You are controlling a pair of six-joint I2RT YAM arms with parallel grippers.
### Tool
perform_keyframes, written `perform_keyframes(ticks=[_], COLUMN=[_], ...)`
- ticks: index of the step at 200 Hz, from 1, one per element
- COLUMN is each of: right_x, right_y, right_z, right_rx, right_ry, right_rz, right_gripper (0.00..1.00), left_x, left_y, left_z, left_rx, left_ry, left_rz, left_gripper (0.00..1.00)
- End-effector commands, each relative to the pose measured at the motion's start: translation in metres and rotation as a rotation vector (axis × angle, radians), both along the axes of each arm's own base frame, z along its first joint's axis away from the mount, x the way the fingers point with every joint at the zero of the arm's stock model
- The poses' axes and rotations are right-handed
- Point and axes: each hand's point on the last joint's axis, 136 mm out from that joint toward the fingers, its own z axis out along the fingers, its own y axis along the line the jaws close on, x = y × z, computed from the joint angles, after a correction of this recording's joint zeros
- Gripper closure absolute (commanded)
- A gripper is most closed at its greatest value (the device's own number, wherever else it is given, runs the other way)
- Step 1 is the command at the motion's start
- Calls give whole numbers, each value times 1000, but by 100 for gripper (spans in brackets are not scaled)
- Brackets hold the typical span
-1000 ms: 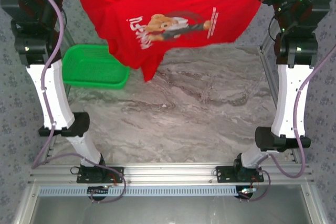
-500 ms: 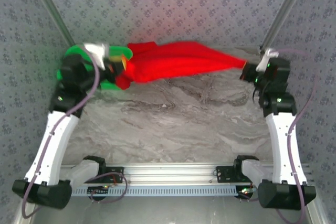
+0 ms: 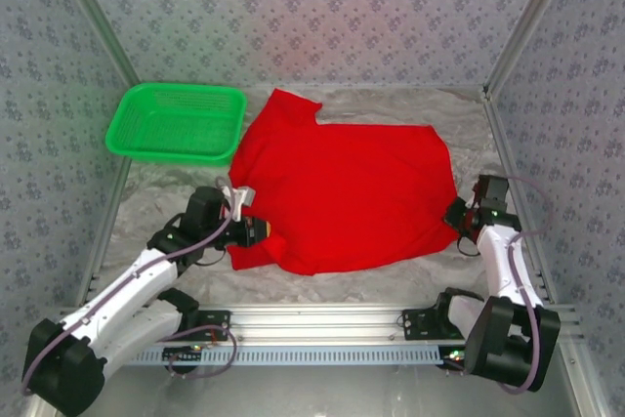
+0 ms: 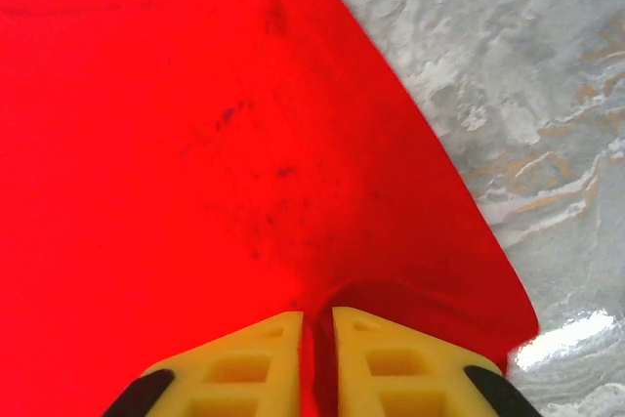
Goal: Fold the inside-out t-shirt
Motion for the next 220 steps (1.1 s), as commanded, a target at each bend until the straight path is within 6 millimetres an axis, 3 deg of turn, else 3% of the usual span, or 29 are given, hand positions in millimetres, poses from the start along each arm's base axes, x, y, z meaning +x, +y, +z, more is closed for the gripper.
perform_keyframes(ticks=[1,22,47,60,75,90,107,122,135,158,182,213,220], right_x=[10,9,10,22,46,68,76,77,83,108,150,213,232], right_y=[-16,-31,-52,-45,-15,29,72,92,104,130,133,99,92], right_z=[9,28,69,86,92,86,60,35,16,6,7,4,14], right_rx=[-51,-135,-272,-282,-233,-204,-147,-67,-34,-18,-26,-80,-90], right_ry=[-51,-94,-227,-315,-386,-350,-203,-72,-13,-24,-64,-130,-167], right_rz=[-49,-94,-177,-141,-32,131,285,348,406,496,488,357,337], right_gripper=[74,66,51,42,41,41,40,39,40,41,41,41,41], left_x=[-4,-10,-4,11,39,65,72,70,73,104,155,227,243], left_y=[-8,-9,-3,5,18,19,-4,-16,-26,-34,-37,-30,-29], left_z=[5,23,62,85,99,87,61,36,26,19,15,2,-3], left_rx=[-52,-68,-75,-68,-31,14,54,124,145,227,367,503,517], left_ry=[18,-13,-149,-267,-349,-285,-154,-94,-81,-96,-170,-223,-221], left_rz=[-14,-51,-35,32,159,219,133,97,66,87,127,225,241], left_gripper=[79,69,47,37,31,32,36,37,36,35,34,34,34])
